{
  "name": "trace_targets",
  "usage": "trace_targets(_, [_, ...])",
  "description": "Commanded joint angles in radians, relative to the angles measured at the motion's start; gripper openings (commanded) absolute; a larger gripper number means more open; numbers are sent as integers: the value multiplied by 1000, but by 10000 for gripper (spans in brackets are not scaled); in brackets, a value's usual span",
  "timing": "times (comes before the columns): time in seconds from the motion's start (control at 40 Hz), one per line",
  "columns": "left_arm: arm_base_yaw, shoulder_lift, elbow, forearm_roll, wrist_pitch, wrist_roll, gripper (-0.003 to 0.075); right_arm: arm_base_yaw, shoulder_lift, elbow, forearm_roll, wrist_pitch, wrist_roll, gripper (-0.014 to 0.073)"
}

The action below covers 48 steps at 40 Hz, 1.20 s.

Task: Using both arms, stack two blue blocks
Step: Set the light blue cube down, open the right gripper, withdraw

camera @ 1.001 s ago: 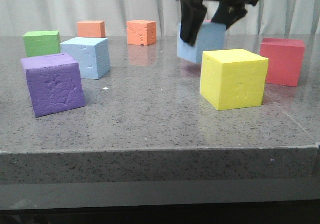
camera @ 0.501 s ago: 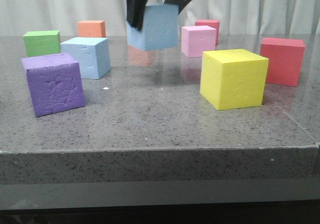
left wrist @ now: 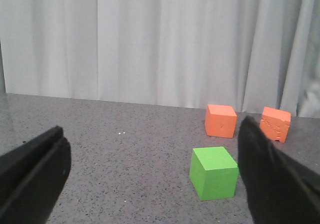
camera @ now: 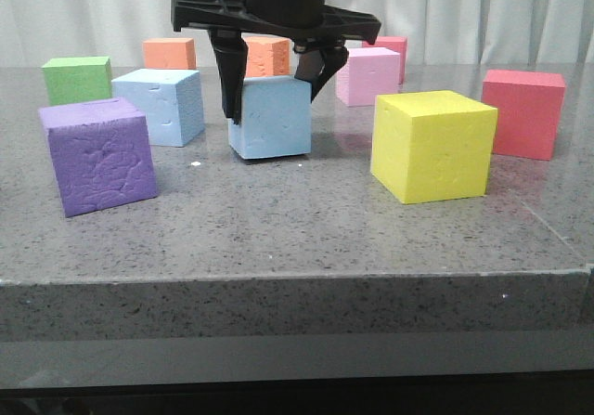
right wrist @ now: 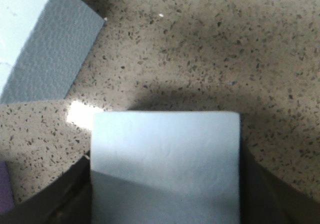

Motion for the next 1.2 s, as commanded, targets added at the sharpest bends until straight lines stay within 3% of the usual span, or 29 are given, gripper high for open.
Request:
trace_targets(0.0, [2, 9, -37, -7, -86, 3, 659, 0, -48, -29, -9, -33, -1, 486])
trace_targets(0.18, [2, 9, -37, -7, -86, 3, 659, 1, -54, -36, -9, -31, -1, 652])
trace_targets(0.4, [2, 9, -37, -7, -86, 3, 659, 1, -76, -121, -15, 39, -1, 654])
trace_targets(0.83, [2, 9, -37, -7, -86, 3, 659, 1, -138, -180, -9, 46, -47, 647])
trace_targets(0.95, [2, 9, -37, -7, -86, 3, 659, 0, -155, -180, -9, 46, -47, 512])
trace_targets(1.18, [2, 9, -37, -7, -86, 3, 659, -2, -179, -180, -15, 52, -46, 6])
